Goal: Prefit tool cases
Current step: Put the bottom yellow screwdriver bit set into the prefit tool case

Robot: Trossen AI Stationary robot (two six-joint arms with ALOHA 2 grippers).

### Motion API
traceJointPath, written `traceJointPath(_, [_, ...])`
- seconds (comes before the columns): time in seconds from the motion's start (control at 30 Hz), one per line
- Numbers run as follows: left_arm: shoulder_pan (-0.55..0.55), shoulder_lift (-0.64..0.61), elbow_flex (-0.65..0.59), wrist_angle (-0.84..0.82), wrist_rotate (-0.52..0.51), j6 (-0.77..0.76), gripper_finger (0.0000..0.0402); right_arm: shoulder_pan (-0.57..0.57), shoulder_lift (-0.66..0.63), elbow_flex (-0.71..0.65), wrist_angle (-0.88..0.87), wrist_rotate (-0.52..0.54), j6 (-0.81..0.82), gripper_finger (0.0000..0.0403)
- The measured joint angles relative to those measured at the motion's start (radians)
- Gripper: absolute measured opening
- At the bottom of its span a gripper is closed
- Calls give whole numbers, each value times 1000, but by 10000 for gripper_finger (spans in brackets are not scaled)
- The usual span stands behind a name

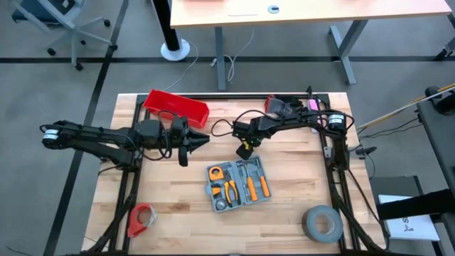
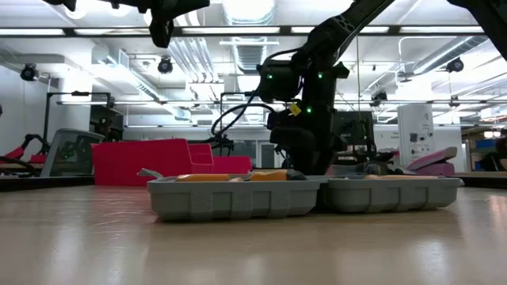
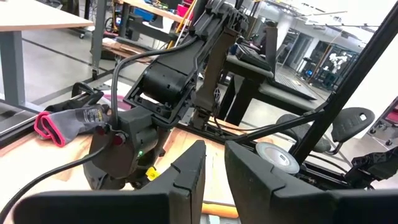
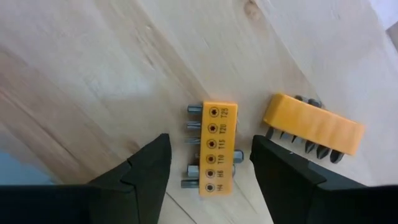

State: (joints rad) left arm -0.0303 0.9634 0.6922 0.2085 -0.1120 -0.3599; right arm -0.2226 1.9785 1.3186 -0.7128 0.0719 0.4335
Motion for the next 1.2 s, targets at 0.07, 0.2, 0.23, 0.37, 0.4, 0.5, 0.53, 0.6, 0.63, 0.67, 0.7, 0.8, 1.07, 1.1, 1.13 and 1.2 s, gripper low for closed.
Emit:
traceJointPath(0.07, [0, 0, 0, 0, 0, 0, 66, 2, 1, -1, -2, 0, 0, 198])
traceJointPath(0.2, [0, 0, 0, 0, 0, 0, 66, 2, 1, -3, -3, 0, 0, 187])
traceJointPath(0.23, [0, 0, 0, 0, 0, 0, 66, 2, 1, -3, -3, 0, 0, 184])
traceJointPath(0.37, [0, 0, 0, 0, 0, 0, 66, 2, 2, -3, -4, 0, 0, 166])
traceJointPath(0.4, [0, 0, 0, 0, 0, 0, 66, 2, 4, -3, -5, 0, 0, 161])
traceJointPath(0.5, [0, 0, 0, 0, 0, 0, 66, 2, 10, -3, -5, 0, -1, 144])
traceJointPath(0.53, [0, 0, 0, 0, 0, 0, 66, 2, 12, -3, -5, 0, -1, 138])
traceJointPath(0.6, [0, 0, 0, 0, 0, 0, 66, 2, 14, -3, -5, -5, -1, 127])
traceJointPath(0.63, [0, 0, 0, 0, 0, 0, 66, 2, 15, -3, -5, -8, -3, 121])
traceJointPath(0.67, [0, 0, 0, 0, 0, 0, 66, 2, 16, -3, -5, -10, -5, 116])
traceJointPath(0.7, [0, 0, 0, 0, 0, 0, 66, 2, 16, -2, -6, -10, -7, 112])
traceJointPath(0.8, [0, 0, 0, 0, 0, 0, 66, 2, 16, -3, -6, -12, -13, 99])
traceJointPath(1.07, [0, 0, 0, 0, 0, 0, 66, 2, 11, -3, -11, -17, -30, 84])
traceJointPath(1.1, [0, 0, 0, 0, 0, 0, 66, 2, 8, -3, -13, -19, -32, 85])
traceJointPath(1.13, [0, 0, 0, 0, 0, 0, 66, 2, 4, -4, -15, -20, -33, 86])
traceJointPath(1.2, [0, 0, 0, 0, 0, 0, 66, 2, -3, -5, -17, -25, -33, 86])
